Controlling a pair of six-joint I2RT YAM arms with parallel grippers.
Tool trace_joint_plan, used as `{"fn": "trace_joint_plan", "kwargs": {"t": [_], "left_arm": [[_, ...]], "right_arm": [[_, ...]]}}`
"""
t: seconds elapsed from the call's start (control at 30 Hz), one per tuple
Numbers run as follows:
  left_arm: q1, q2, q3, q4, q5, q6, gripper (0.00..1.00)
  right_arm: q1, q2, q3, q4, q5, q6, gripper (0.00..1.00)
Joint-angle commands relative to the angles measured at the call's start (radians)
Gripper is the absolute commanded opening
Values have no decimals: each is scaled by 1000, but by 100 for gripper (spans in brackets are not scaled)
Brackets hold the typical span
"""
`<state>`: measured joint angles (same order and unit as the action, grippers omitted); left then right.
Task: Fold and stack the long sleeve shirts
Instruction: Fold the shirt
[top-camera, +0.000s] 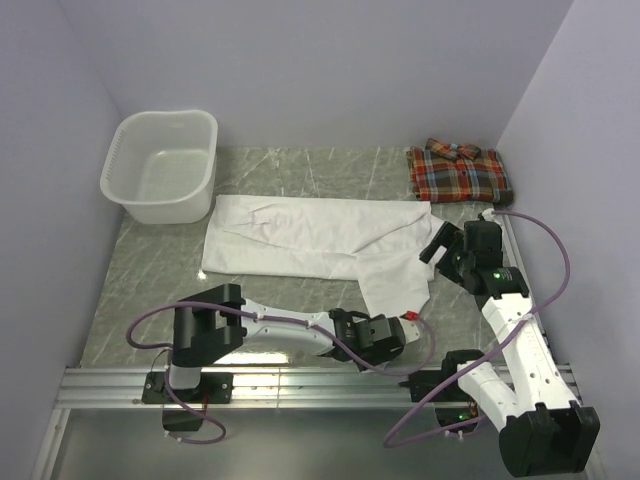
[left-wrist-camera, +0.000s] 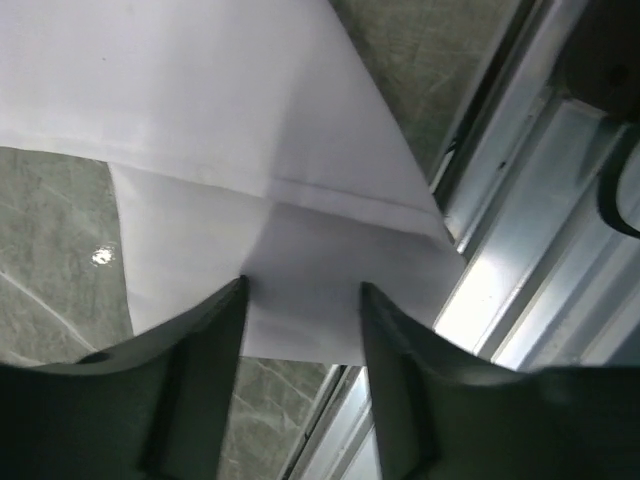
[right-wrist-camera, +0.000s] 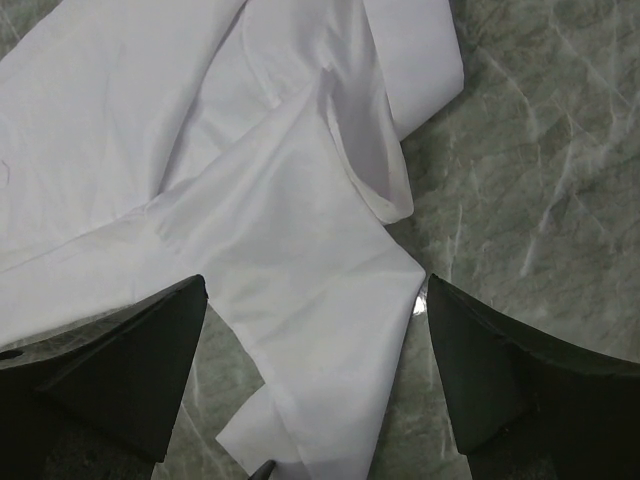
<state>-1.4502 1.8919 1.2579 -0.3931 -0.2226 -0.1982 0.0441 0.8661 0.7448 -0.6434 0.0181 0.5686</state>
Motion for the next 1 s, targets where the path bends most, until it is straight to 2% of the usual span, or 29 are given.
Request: {"fn": "trace_joint_plan", "kwargs": {"t": [0.0, 0.03, 0.07, 0.13, 0.17, 0.23, 0.47, 0.7, 0.8, 0.83, 0.97], "left_arm": [[36, 7, 20, 25, 12, -6, 51], [42, 24, 23, 20, 23, -7, 47], [48, 32, 28, 17, 32, -10, 37], [54, 45, 25, 25, 45, -10, 26], [56, 47, 20, 28, 54, -12, 13], [66, 47, 17, 39, 65, -15, 1], [132, -19, 6, 71, 155, -38, 1], [342, -158, 43, 120, 463, -133, 0], [460, -189, 38, 208, 627, -237, 1], [491, -197, 35, 235, 716, -313, 0], [631, -198, -17, 417, 856, -542, 0]], "right_arm": [[-10, -13, -1, 27, -14, 2, 97], [-12, -15, -2, 27, -12, 1, 97], [-12, -18, -4, 28, -15, -1, 96], [-16, -19, -5, 31, -15, -1, 96], [-16, -19, -7, 31, -14, -1, 96], [-18, -16, -9, 33, -15, -1, 96], [-26, -24, -10, 33, -15, 1, 95], [-29, -87, 31, 22, 17, 5, 94], [-30, -111, 45, 30, 25, 2, 94], [-30, -116, 50, 31, 11, -7, 94], [-29, -121, 57, 47, -45, -44, 93]]}}
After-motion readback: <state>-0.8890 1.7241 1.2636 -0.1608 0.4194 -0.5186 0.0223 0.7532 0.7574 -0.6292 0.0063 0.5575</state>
